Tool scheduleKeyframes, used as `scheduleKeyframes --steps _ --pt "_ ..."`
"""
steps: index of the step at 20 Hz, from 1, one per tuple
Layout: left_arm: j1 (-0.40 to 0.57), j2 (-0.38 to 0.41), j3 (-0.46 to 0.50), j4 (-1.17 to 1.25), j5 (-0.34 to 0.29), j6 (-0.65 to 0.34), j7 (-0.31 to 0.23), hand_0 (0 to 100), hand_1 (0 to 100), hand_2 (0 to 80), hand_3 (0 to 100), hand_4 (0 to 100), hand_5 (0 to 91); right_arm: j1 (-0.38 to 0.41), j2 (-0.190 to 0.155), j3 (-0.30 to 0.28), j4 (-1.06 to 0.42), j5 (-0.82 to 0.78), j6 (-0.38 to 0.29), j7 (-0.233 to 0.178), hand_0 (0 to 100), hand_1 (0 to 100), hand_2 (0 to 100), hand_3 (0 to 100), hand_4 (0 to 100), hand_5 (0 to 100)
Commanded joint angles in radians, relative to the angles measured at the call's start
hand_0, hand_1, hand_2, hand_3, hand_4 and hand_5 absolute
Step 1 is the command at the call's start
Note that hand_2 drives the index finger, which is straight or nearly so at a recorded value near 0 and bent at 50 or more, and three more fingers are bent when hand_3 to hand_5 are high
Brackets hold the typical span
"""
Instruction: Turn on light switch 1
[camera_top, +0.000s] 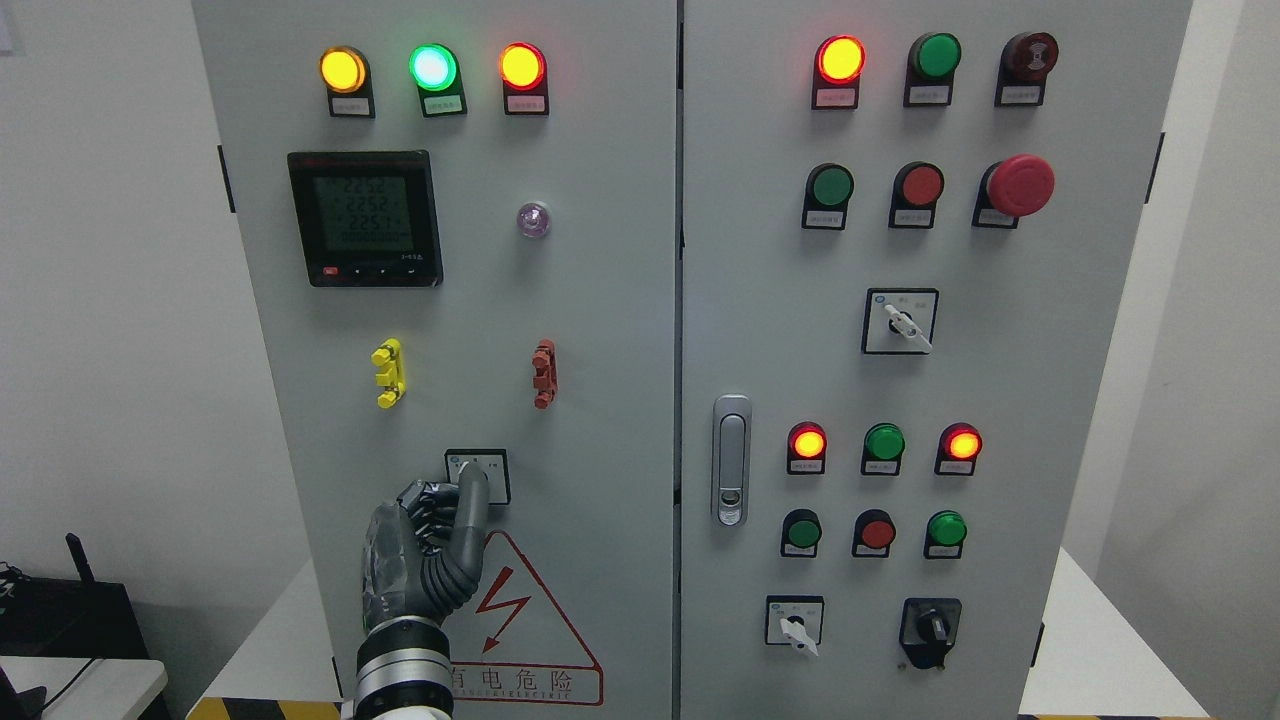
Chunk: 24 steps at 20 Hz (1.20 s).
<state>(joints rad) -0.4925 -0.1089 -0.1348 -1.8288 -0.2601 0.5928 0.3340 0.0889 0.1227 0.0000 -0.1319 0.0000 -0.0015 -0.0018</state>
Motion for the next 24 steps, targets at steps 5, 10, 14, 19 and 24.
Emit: scheduleKeyframes --steps 5,10,14,19,24 --pt "0.000 0.000 -0.009 0.000 0.007 -0.002 -0.006 55 26 60.3 79 81 73.0 0.000 0.000 0.020 0.000 -0.026 0.000 0.000 12 39 0 0 0 0" --pt "0.000 0.002 -0.006 -0.001 0.007 -0.002 -0.006 58 21 60.6 80 81 73.7 0.000 0.000 0.020 0.000 -0.026 0.000 0.000 12 39 0 0 0 0" --pt "0.002 0.003 -0.003 -0.001 0.007 -0.002 -0.006 60 19 60.6 80 81 73.7 0.000 0.000 0.020 0.000 -0.026 0.000 0.000 12 39 0 0 0 0" --pt "0.002 0.002 -0.003 -0.001 0.007 -0.002 -0.004 61 16 60.7 80 81 73.6 0.000 0.000 0.020 0.000 -0.026 0.000 0.000 12 39 0 0 0 0" --pt "0.002 0.002 -0.003 -0.001 0.007 -0.002 -0.004 61 16 60.6 80 81 73.5 0.000 0.000 0.020 0.000 -0.026 0.000 0.000 12 39 0 0 0 0"
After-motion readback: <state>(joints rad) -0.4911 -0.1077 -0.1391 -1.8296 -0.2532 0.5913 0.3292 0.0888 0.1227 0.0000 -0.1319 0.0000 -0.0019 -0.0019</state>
